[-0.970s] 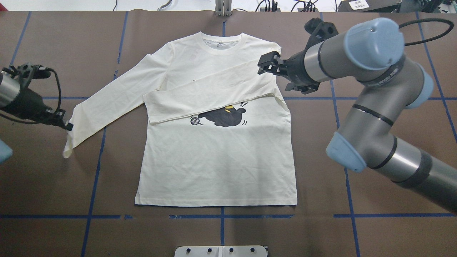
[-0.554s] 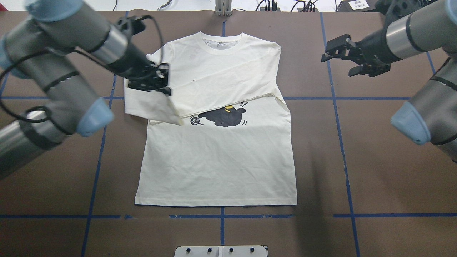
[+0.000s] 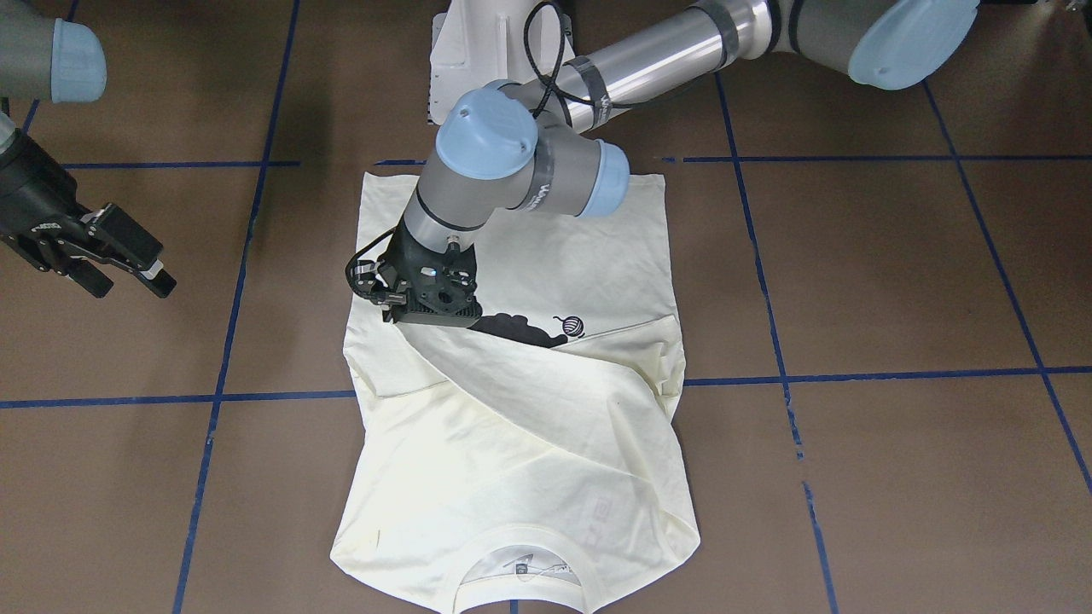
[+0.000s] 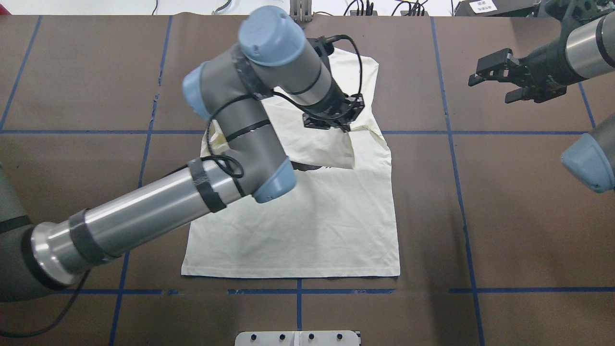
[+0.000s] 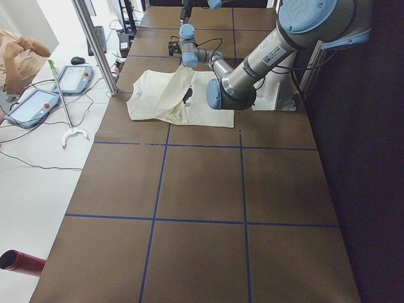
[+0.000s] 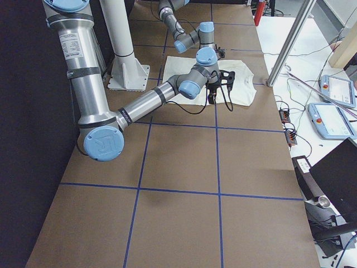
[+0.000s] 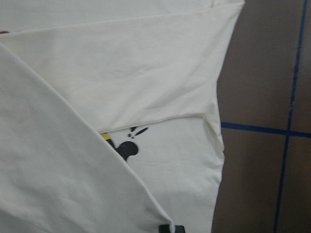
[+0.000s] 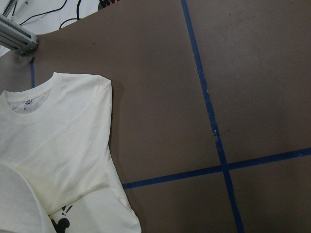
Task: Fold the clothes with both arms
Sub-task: 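Fold the sleeve across the shirt front with the left gripper while the right withdraws, then release the sleeve with the left gripper and move both grippers toward the hem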
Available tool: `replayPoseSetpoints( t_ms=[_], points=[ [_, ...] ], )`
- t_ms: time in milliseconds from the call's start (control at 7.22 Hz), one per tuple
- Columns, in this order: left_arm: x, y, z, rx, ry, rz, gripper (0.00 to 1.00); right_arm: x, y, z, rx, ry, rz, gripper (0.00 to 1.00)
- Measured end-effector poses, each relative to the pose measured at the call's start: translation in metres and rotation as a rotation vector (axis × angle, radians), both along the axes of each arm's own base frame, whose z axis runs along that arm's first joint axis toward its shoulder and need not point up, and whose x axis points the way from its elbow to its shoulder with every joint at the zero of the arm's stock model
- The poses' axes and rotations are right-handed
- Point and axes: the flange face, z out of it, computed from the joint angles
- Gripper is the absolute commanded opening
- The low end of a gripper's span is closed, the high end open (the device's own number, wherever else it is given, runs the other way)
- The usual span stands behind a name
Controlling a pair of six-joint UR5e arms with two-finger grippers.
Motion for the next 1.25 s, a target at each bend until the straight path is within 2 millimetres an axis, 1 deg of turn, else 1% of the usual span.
replayPoseSetpoints(
  t_ms=[139, 277, 416, 554, 693, 831, 970, 1108, 1247],
  points=[
    [0.014, 0.0, 0.015, 0.015, 0.005, -0.045, 0.81, -0.003, 0.0, 0.001, -0.005, 0.002, -0.001, 0.99],
    [0.004, -0.003, 0.02, 0.008, 0.027, -0.071, 0.79, -0.018, 0.004, 0.001, -0.015, 0.005, -0.008, 0.99],
    [-0.032, -0.002, 0.031, -0.011, 0.06, -0.069, 0.79, -0.05, 0.016, -0.004, -0.033, 0.006, -0.01, 0.99],
    [-0.086, 0.003, 0.06, -0.024, 0.082, -0.048, 0.78, -0.085, 0.039, -0.014, -0.059, -0.003, -0.009, 0.99],
    [-0.143, 0.011, 0.094, -0.026, 0.094, -0.039, 0.78, -0.123, 0.068, -0.022, -0.095, -0.016, -0.02, 0.99],
    [-0.188, 0.025, 0.124, -0.01, 0.085, -0.036, 0.78, -0.17, 0.106, -0.027, -0.127, -0.014, -0.011, 0.98],
    [-0.22, 0.042, 0.147, 0.013, 0.062, -0.031, 0.8, -0.222, 0.155, -0.033, -0.139, -0.008, 0.03, 0.96],
    [-0.238, 0.055, 0.16, 0.028, 0.046, -0.028, 0.8, -0.261, 0.207, -0.035, -0.152, -0.005, 0.069, 0.92],
    [-0.244, 0.062, 0.165, 0.033, 0.038, -0.025, 0.83, -0.286, 0.248, -0.03, -0.177, -0.001, 0.095, 0.84]
  ],
)
